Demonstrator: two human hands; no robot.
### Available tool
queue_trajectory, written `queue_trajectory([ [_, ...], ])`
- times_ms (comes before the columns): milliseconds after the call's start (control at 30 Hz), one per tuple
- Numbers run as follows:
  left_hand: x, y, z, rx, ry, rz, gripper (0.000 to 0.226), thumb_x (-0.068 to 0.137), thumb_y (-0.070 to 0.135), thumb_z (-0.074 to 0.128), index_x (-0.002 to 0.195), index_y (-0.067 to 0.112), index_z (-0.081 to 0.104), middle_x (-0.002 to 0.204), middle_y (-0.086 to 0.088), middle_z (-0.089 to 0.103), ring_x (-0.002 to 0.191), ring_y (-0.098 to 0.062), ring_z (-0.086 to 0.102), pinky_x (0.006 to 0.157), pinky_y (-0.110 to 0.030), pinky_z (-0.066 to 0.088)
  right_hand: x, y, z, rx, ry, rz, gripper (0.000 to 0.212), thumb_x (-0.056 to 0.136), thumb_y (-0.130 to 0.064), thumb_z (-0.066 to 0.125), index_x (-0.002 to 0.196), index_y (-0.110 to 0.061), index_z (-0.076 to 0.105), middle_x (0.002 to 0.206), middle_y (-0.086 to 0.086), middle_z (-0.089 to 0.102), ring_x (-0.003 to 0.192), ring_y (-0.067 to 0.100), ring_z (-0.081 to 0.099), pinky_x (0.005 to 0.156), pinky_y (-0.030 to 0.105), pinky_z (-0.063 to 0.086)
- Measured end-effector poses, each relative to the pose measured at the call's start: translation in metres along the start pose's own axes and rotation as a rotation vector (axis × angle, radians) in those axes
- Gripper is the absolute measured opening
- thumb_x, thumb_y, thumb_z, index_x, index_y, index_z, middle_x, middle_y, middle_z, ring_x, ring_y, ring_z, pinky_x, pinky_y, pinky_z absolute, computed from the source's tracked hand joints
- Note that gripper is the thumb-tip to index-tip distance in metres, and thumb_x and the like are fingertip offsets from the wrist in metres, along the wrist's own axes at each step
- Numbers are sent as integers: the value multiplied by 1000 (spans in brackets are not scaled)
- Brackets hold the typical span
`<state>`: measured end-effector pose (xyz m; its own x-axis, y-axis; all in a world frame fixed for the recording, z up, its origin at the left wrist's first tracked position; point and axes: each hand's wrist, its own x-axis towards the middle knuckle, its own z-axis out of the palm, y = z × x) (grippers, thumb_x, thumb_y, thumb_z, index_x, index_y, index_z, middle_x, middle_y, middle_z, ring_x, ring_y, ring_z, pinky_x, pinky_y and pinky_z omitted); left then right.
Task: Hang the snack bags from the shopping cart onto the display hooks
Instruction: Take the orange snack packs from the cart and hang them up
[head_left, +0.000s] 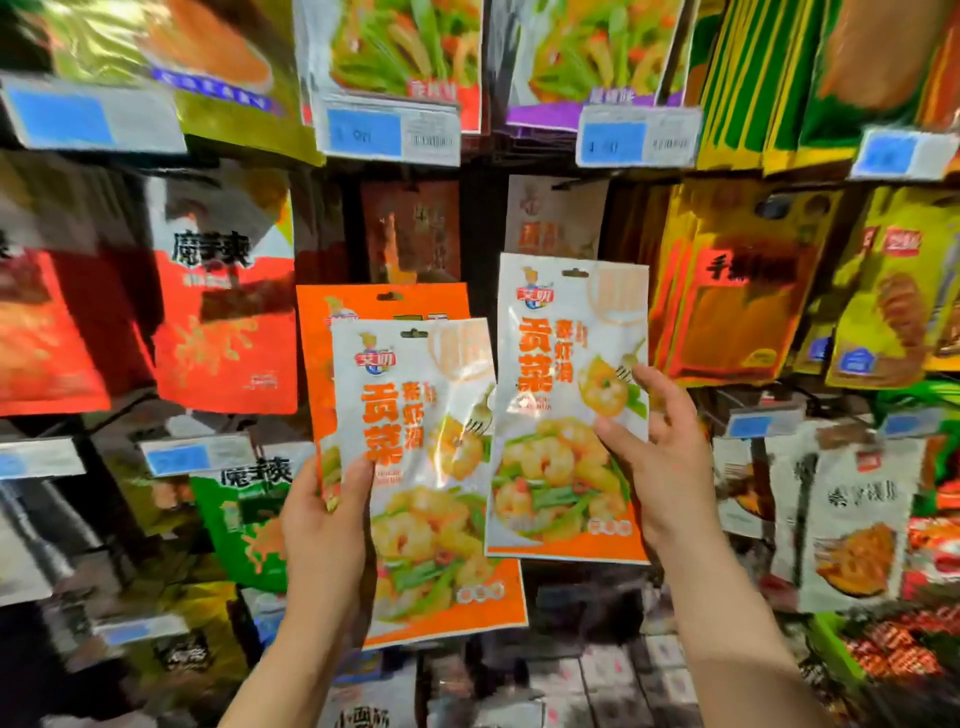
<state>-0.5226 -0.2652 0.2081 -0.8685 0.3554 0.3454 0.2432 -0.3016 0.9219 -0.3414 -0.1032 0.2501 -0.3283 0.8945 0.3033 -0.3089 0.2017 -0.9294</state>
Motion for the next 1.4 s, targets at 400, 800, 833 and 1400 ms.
queue_trajectory([
  [400, 32, 4, 35, -49, 20, 39, 13, 94, 21, 58, 100, 30, 64, 105, 5, 71, 100, -15, 67, 86, -36, 51, 76, -49, -9, 122, 53, -135, 49, 81, 11, 63, 110, -28, 57, 110, -1, 69, 101, 16, 68, 72, 31, 58],
  [800, 36, -3, 57, -24, 24, 56, 11, 94, 25, 59, 102, 31, 64, 107, 3, 70, 102, -16, 66, 91, -42, 51, 97, -68, -17, 57, 3, -14, 45, 79, 7, 67, 111, -24, 64, 109, 6, 70, 92, 22, 71, 72, 37, 59],
  [833, 35, -2, 57, -25, 25, 55, 11, 94, 24, 58, 102, 31, 64, 107, 2, 70, 102, -16, 66, 90, -42, 51, 102, -68, -16, 32, 8, -22, 45, 79, 7, 68, 112, -24, 63, 109, 5, 70, 93, 21, 71, 73, 36, 59],
  [1400, 35, 5, 46, 41, 108, 82, 12, 94, 24, 59, 98, 34, 64, 103, 5, 71, 99, -15, 66, 89, -44, 52, 188, -1, 18, -175, 16, 95, 55, 86, 2, 61, 134, -21, 47, 117, 4, 57, 104, 18, 59, 80, 34, 54],
])
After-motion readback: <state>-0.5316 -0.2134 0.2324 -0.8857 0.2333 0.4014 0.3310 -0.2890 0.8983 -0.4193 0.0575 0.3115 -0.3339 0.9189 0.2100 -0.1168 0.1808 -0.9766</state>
